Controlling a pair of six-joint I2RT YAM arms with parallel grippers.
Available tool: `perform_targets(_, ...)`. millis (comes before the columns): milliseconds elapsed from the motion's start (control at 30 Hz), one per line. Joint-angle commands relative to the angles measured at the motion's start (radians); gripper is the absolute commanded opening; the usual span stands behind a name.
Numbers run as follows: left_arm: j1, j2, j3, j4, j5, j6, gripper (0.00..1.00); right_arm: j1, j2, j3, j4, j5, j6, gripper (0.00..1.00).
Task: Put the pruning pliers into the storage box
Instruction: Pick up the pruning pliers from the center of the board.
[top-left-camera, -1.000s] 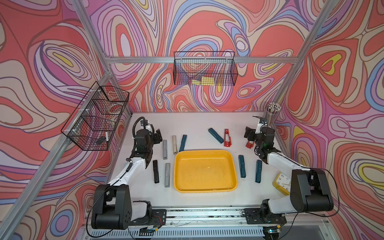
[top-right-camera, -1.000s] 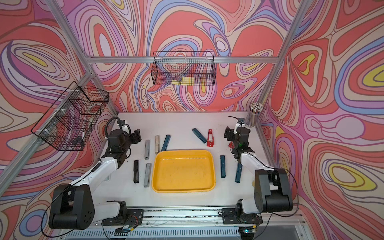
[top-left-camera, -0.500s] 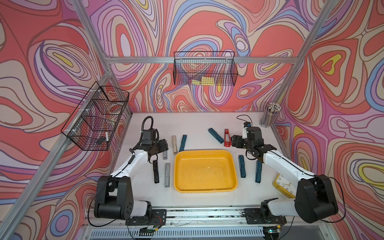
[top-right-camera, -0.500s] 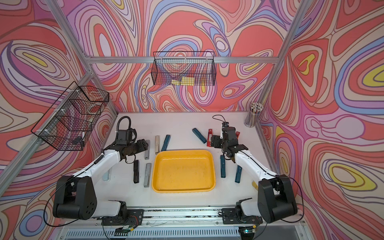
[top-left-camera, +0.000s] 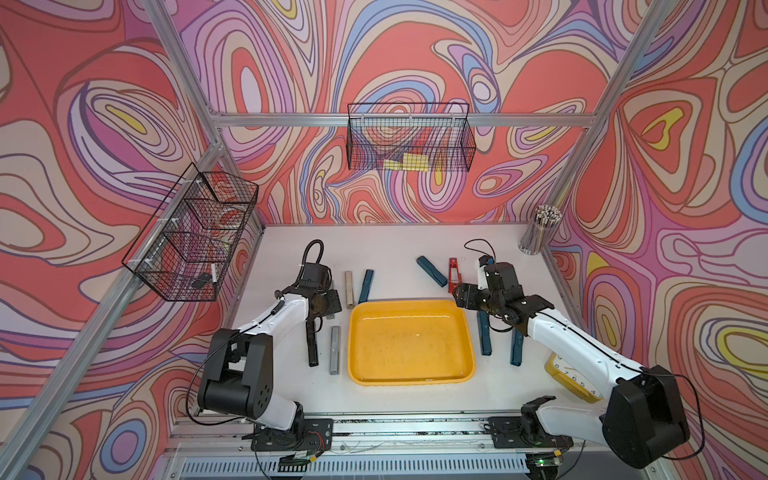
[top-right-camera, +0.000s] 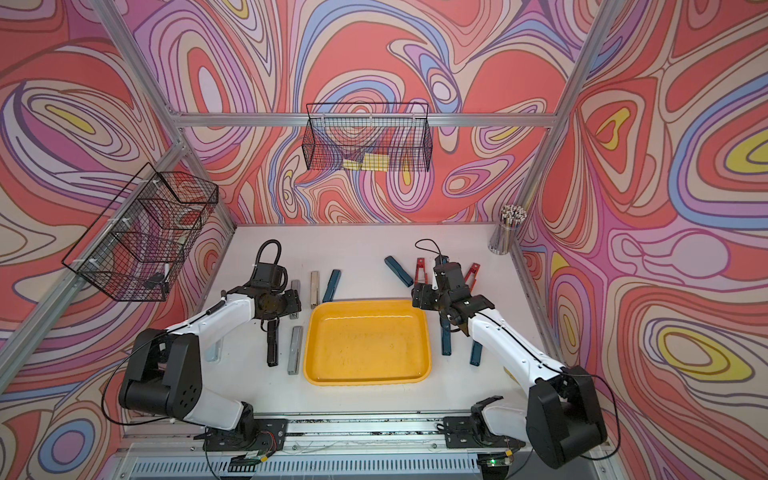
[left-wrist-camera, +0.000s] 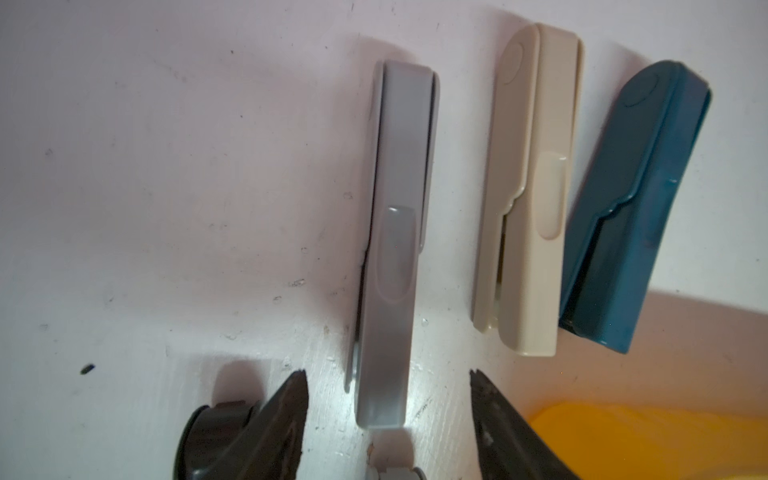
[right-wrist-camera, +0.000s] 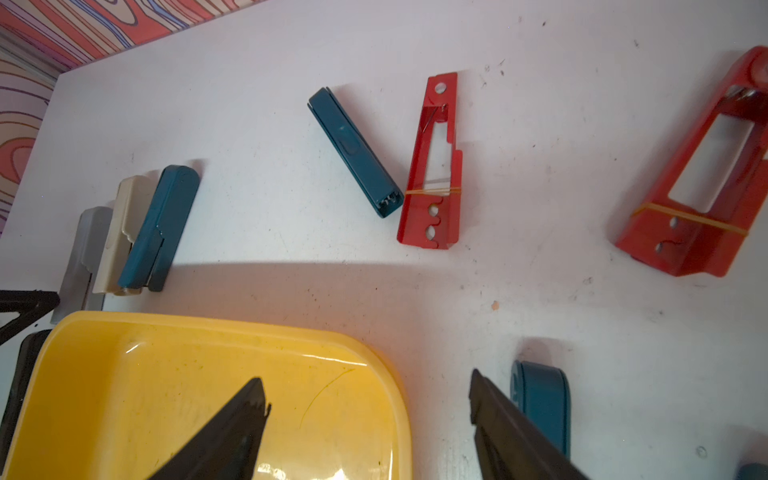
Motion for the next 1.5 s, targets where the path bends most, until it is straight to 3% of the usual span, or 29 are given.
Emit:
perform_targets(0, -0.002, 0.041, 0.04, -0.008, -0.035, 0.0, 0.64, 0.024, -0.006, -0.022, -0.022, -0.014, 0.037, 0.8)
perform_targets(267, -0.002, 0.16, 0.13, -0.01, -0.045, 0.006, 0.56, 0.046, 0.019, -0.038, -0.012, -0.025, 0.062, 0.79)
perform_targets(767, -0.002, 0.253, 0.179, -0.027, -0.08, 0.012, 0.42, 0.055, 0.024, -0.045, -0.017, -0.049, 0.063, 0.8)
perform_targets(1133, -0.003, 0.287, 0.199, -0.038, -0.054, -0.005, 0.05, 0.056, -0.01, -0.07, -0.036, -0.038, 0.071, 0.81)
perform_targets(1233, -0.003, 0.279, 0.199, -0.047, -0.067, -0.012, 0.0, 0.056, -0.023, -0.073, -0.034, -0.041, 0.069, 0.82)
perform_targets(1467, -0.003, 0.242, 0.227, -0.107, -0.113, -0.01, 0.0, 0.056, -0.026, -0.074, -0.029, -0.054, 0.069, 0.83)
